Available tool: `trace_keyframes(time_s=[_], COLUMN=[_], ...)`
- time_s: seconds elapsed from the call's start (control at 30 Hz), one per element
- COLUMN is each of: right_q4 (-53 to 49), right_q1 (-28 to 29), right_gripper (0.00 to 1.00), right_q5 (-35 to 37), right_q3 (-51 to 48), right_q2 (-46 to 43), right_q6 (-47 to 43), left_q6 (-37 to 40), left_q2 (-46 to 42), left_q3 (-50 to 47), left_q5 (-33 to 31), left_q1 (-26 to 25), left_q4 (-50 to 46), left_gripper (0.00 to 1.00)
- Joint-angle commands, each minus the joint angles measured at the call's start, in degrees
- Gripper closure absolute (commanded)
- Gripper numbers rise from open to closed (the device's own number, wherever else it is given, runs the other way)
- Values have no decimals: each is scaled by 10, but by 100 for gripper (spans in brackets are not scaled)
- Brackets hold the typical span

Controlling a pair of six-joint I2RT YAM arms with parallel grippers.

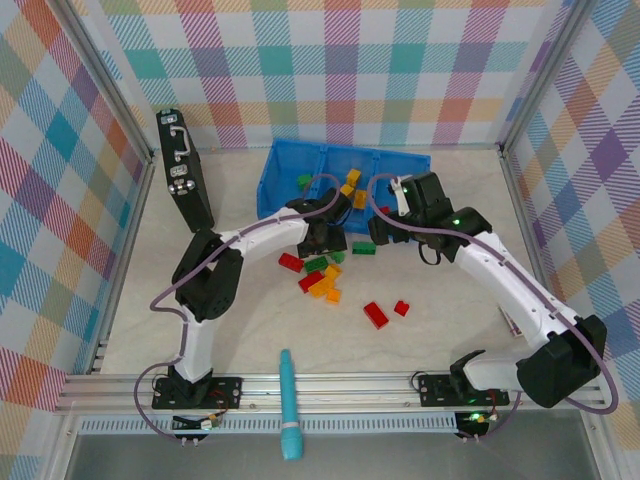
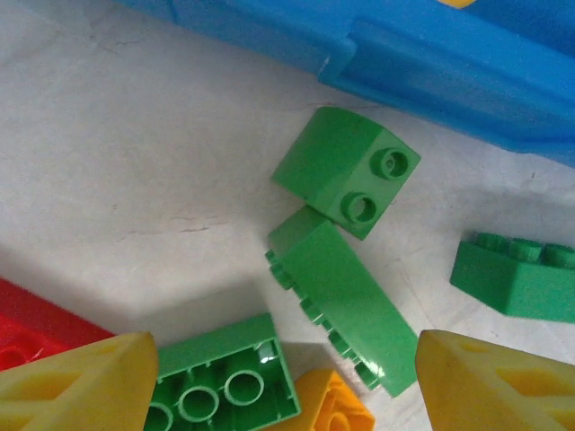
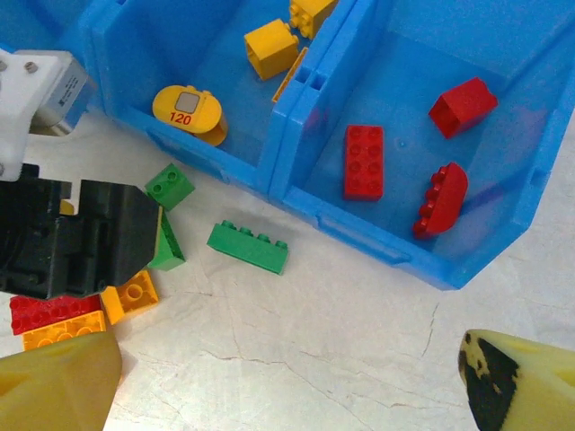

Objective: Sort the legos into containers by color
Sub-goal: Pick up the lego from the center of the table, then place the lego in the container.

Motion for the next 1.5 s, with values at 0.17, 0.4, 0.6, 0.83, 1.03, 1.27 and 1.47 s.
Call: trace_keyframes(time_s=[0.17, 0.4, 0.6, 0.83, 1.03, 1.27, 1.47], right_q4=[19, 21, 24, 23, 27, 50, 48], right_q1=[-2, -2, -2, -2, -3, -5, -5], right_gripper=[3, 3, 4, 4, 3, 6, 6], right_q5=[-15, -19, -17, -14, -19, -32, -46], right_q3=[-4, -3, -3, -1, -14, -18, -4], right_q2=[6, 14, 21, 30, 33, 57, 72], right_q6=[4, 3, 0, -1, -5, 2, 0], left_q6=[-18, -12, 4, 34, 91, 183, 263], left_q2=[41, 76, 88, 82, 22, -67, -83], left_q3=[36, 52, 57, 53, 46, 110, 135], left_q5=[27, 39, 41, 39, 17, -66, -89], left_q1=[-8, -8, -8, -7, -1, 20, 73], left_q4=[23, 24, 1, -46, -82, -124, -77], left_gripper=[27, 37, 54, 76, 89, 89, 89])
